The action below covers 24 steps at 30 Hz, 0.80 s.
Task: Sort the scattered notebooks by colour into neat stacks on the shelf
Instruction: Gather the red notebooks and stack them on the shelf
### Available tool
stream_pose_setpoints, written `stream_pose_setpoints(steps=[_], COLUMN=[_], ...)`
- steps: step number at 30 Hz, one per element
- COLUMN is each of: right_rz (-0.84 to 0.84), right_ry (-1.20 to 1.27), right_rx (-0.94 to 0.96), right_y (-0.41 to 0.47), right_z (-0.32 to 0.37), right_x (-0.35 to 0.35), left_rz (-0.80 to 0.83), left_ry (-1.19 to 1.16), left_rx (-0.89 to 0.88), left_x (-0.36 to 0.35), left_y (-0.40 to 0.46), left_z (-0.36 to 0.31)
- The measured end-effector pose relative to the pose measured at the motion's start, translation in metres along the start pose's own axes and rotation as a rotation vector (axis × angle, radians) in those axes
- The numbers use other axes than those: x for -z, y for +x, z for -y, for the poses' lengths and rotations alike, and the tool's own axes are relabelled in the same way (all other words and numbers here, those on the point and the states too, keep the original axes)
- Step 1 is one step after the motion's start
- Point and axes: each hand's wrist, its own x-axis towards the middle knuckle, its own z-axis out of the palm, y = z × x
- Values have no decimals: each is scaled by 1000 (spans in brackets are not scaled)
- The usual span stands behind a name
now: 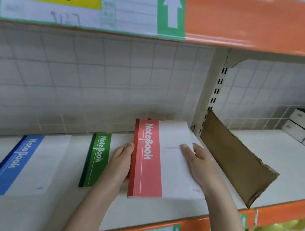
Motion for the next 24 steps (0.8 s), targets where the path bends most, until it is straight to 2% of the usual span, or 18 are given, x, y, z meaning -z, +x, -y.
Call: stream_pose_setpoints(steps=[4,9,13,17,24], right_rz=[54,100,97,45,-1], right_ry=[13,36,-2,-34,-159], right_rx=[-11,-39,-7,112,210], right_y=[15,39,56,70,91], right_z=[1,3,3,-8,-24], right_x=[14,36,56,71,65], left_rz=[-34,-60,-104,-193,-366], left_ry=[126,129,146,138,299], left_rx=[-108,-226,-216,-210,-279], left_x=[-9,-31,-55,-71,-80], left_y=[1,1,6,17,39], left_z=[-5,-12,-14,-9,-8])
